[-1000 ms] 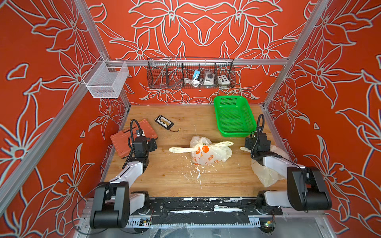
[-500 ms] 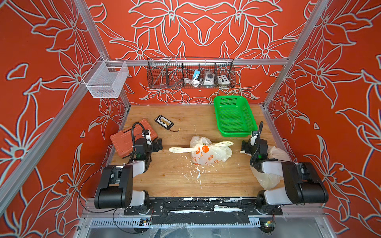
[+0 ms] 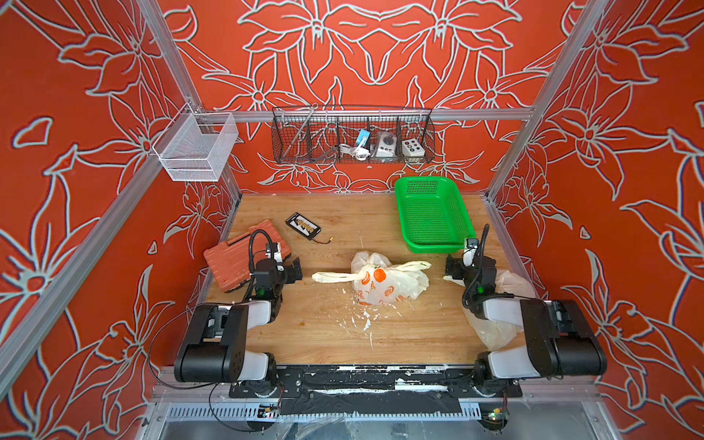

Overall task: Place the peach into a plastic bag & tie a knot
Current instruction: Reset both arms

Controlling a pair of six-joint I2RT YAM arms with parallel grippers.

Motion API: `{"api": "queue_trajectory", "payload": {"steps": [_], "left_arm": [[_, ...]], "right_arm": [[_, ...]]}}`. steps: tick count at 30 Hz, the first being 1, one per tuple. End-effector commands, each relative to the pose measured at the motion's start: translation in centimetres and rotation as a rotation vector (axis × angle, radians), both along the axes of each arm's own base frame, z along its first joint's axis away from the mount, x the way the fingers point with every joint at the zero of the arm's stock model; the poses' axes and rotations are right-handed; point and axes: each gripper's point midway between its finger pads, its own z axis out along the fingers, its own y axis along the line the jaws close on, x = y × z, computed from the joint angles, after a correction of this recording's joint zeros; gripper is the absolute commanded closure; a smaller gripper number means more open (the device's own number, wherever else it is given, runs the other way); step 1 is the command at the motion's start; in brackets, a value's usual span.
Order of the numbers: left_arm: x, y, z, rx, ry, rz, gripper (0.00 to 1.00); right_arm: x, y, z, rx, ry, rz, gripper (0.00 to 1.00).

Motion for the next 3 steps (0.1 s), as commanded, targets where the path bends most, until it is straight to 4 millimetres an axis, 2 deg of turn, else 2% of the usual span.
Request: {"api": "queue_trajectory", "payload": {"steps": [1, 3], "left_arm": [[0.64, -0.92, 0.61, 0.052, -0.034, -0.044, 0.01], [0.51, -1.11, 0.44, 0.048, -0.016, -0.049, 0.01]], "right_arm": [[-0.03, 0.0, 0.38, -0.011, -0.018, 0.011, 0.03], [-0.03, 0.03, 0.38, -0.012, -0.018, 0.012, 0.03]]}}
